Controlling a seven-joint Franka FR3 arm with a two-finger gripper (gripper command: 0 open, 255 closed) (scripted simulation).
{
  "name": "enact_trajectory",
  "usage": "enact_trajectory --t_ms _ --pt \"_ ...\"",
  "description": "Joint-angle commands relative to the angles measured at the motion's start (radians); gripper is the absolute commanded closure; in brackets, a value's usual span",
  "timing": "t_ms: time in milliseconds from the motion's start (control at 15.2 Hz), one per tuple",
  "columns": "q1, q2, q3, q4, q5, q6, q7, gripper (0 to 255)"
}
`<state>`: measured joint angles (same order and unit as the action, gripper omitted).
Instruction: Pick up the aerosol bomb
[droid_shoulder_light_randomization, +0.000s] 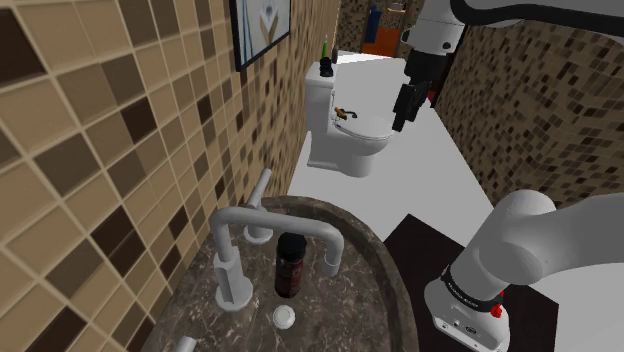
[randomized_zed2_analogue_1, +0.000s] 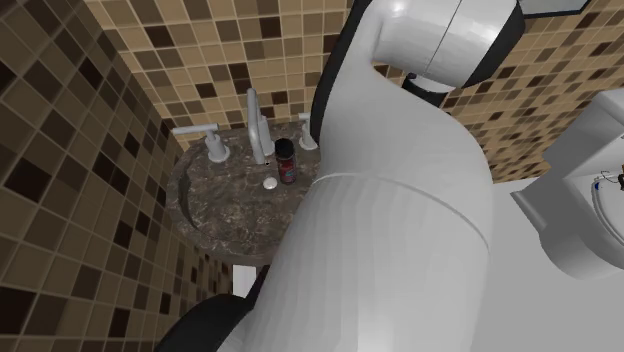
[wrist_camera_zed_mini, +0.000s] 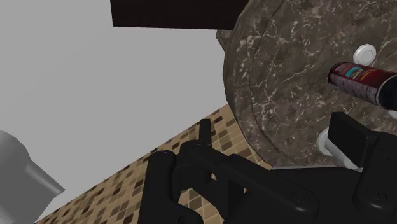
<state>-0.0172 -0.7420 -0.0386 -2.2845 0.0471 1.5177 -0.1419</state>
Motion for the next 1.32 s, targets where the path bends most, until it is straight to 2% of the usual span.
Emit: enact_trajectory --t_ms 0,660,1254 --pt "0.000 0.000 0.000 0.000 0.000 0.000 0.000 0" --pt "0.084 0.013 0.208 -0.144 0.124 0.194 0.184 0" --pt "0.148 0.145 0.413 -0.172 0.208 0.394 0.351 0"
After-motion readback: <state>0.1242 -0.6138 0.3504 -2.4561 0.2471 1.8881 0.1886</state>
